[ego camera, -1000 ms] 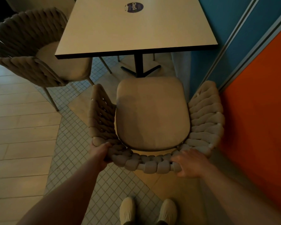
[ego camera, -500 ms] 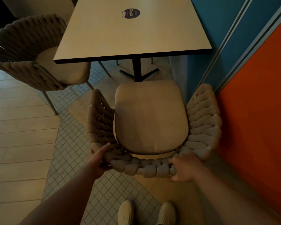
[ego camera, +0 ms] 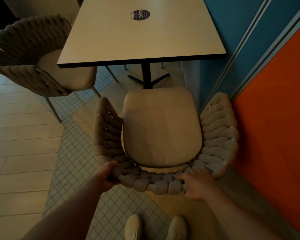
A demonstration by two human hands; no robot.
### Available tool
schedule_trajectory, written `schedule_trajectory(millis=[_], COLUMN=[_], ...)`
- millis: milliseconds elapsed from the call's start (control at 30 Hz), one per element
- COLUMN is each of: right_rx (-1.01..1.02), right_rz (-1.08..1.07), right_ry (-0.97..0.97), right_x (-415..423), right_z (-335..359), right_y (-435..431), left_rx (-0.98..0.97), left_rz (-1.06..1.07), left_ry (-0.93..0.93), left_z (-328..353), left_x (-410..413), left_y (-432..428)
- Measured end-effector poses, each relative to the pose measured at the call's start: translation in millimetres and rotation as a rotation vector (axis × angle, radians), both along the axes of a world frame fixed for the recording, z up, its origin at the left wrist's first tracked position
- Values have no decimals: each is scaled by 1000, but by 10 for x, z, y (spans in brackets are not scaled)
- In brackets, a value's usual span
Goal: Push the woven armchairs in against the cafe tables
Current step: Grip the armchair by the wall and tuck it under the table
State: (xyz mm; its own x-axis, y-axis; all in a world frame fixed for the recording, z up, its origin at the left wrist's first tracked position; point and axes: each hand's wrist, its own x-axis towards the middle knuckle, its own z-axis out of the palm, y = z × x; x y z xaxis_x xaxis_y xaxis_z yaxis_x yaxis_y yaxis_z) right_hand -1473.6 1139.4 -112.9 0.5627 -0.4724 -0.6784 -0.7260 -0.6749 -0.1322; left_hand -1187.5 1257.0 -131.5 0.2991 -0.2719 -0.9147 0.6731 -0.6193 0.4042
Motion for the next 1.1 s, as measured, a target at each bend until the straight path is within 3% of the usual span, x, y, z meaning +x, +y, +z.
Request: schedule_trajectory(millis=[900,1000,1100], right_rx=[59,154,307], right_rz=[-49,-203,-652], right_ry=[23,-86,-447], right_x=[43,-32,-105], right_z=[64,85,79], right_y=[-186,-184,-199], left_rx=[-9,-57,-68], left_rz=[8,20,108], left_ry=[-41,-53,-127], left_z=[-120,-151,-153], left_x=[25,-21,-120], left_y=[-128,-86,-35])
